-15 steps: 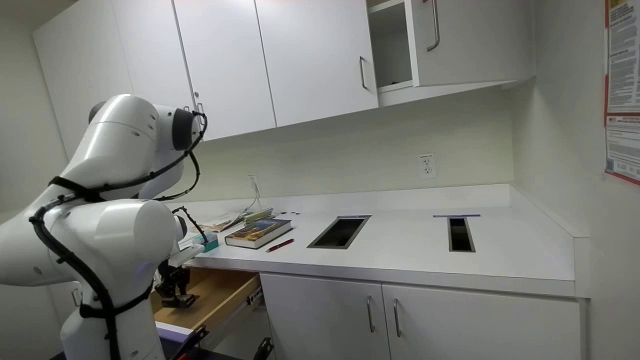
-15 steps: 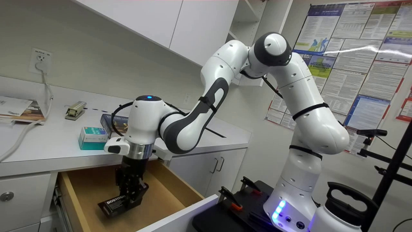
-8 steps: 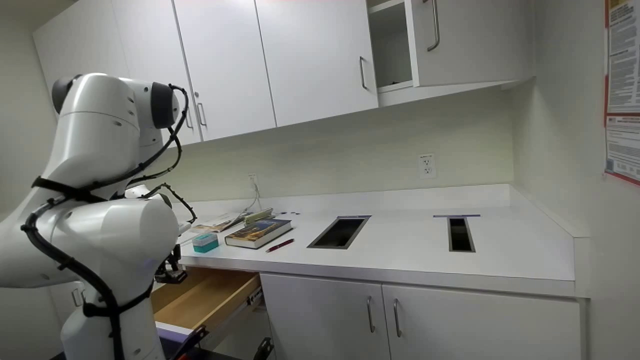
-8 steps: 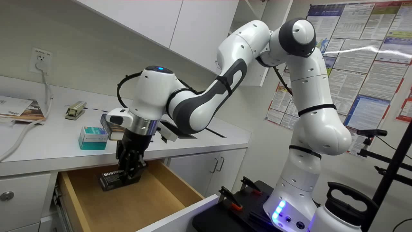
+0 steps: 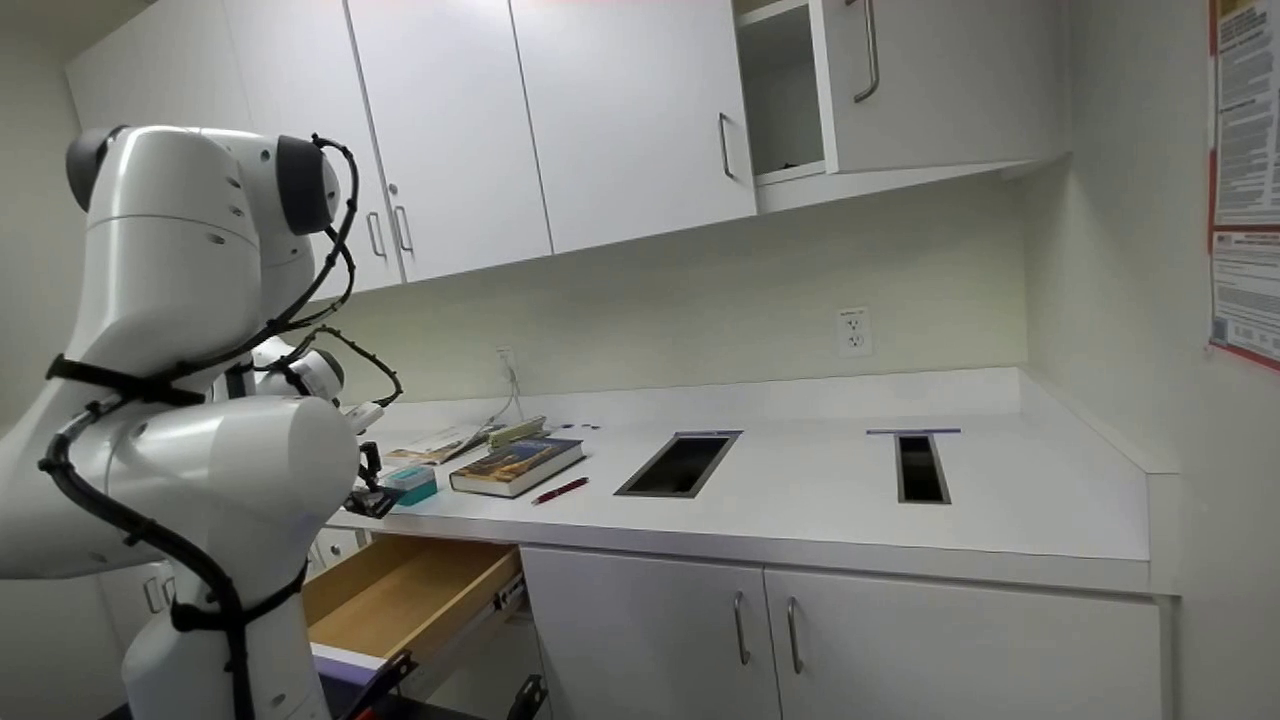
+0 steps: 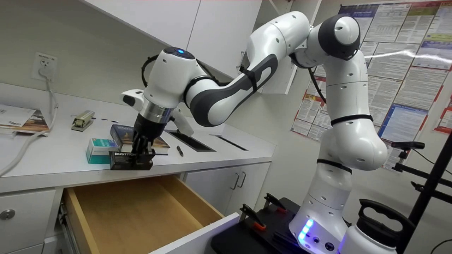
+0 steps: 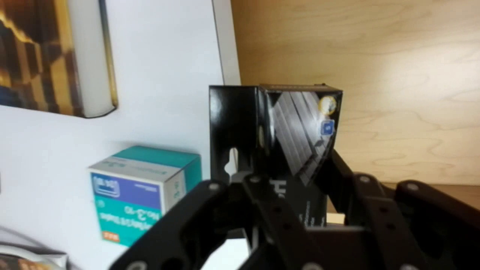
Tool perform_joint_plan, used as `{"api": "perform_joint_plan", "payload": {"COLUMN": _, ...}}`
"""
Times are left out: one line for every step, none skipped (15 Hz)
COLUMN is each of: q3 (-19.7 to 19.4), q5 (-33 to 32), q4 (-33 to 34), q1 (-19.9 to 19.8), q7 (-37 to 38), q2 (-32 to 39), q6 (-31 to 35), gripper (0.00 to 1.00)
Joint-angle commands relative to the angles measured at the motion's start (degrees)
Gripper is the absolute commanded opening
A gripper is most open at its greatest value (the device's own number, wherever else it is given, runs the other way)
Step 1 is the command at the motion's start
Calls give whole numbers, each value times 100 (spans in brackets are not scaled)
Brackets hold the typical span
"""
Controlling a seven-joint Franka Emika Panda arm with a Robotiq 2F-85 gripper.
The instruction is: Open the drawer,take out the brown card,put it back and put it on the counter and close it
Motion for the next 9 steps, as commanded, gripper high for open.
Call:
{"api": "perform_joint_plan", "payload": {"q3": -127, "q5": -328, "q4": 174, "q1": 149, "q7": 672, "q2": -273, "q6": -722, "gripper": 16}}
{"api": "perform_joint_plan", "payload": {"q3": -134, "q5": -393, "q4": 153, "q1": 108, "q7": 837, "q2": -367, "q6": -914, "gripper": 16}}
{"api": "perform_joint_plan", "payload": {"q3": -142, "q5": -449, "q4": 117, "q1": 59, "q7": 1033, "q2": -457, "q6": -1065, "gripper": 16}}
{"api": "perform_joint_plan", "payload": {"q3": -152, "q5": -498, "q4": 83, "q1": 14, "q7": 1226, "q2": -544, "q6": -1217, "gripper": 16}}
{"api": "perform_joint_plan", "payload": {"q3": -176, "q5": -542, "q4": 9, "q1": -49, "q7": 1430, "q2": -656, "q6": -1315, "gripper": 16}}
{"api": "perform_joint_plan", "payload": {"q3": -179, "q5": -587, "q4": -36, "q1": -107, "q7": 1586, "q2": -741, "q6": -1423, "gripper": 16}}
{"api": "perform_joint_plan", "payload": {"q3": -187, "q5": -645, "q4": -123, "q1": -172, "q7": 1710, "q2": -839, "q6": -1473, "gripper": 16}}
{"api": "perform_joint_plan", "payload": {"q3": -167, "q5": -723, "q4": -204, "q1": -205, "q7": 1744, "q2": -898, "q6": -1560, "gripper": 16}}
{"api": "perform_joint_plan", "payload": {"q3": -56, "q5": -565, "q4": 118, "q1": -264, "q7": 1470, "q2": -544, "q6": -1425, "gripper": 41}}
